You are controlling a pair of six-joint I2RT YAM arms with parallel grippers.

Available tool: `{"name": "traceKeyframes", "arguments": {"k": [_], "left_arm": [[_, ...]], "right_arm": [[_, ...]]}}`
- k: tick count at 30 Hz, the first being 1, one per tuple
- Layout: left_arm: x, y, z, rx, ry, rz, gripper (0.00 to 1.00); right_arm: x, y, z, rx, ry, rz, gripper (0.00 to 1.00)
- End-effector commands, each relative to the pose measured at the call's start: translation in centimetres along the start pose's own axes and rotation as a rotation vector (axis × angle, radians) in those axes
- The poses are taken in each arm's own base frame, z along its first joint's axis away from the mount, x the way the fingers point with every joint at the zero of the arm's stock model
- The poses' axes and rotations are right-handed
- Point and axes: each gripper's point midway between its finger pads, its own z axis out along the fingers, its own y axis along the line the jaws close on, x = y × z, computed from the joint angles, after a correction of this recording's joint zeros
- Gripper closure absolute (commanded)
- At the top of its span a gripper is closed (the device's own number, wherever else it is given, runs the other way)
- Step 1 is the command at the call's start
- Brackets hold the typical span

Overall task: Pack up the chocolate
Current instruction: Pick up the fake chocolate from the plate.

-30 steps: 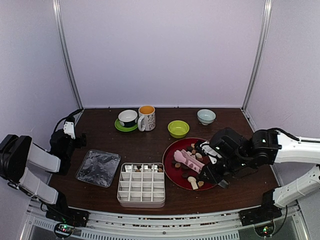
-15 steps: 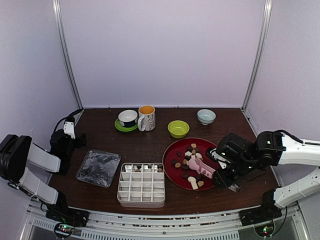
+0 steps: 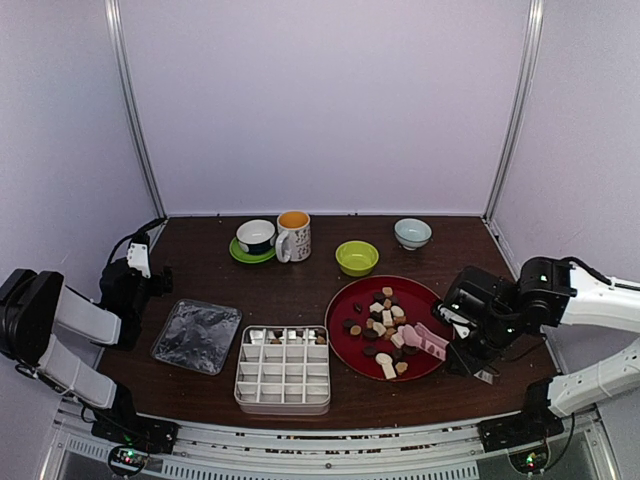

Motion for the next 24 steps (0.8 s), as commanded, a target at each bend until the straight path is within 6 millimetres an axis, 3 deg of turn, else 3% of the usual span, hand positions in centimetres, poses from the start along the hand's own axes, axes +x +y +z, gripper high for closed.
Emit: {"name": "traceKeyframes", "arguments": {"k": [1, 5, 24], "left_arm": [[-1.13, 0.61, 0.28, -0.022, -0.035, -0.01, 0.02], [-1.24, 0.63, 0.3, -0.023, -0.038, -0.01, 0.02], [-1.21, 0.68, 0.3, -0.024, -0.037, -0.01, 0.02]], "right_arm": [[0.01, -1.22, -0.8, 0.026, -0.02, 0.037, 0.68], [0.08, -2.05, -1.0, 0.042, -0.021, 0.061, 0.68], [0.21, -2.01, -0.71, 0.047, 0.032, 0.032, 0.67]]}}
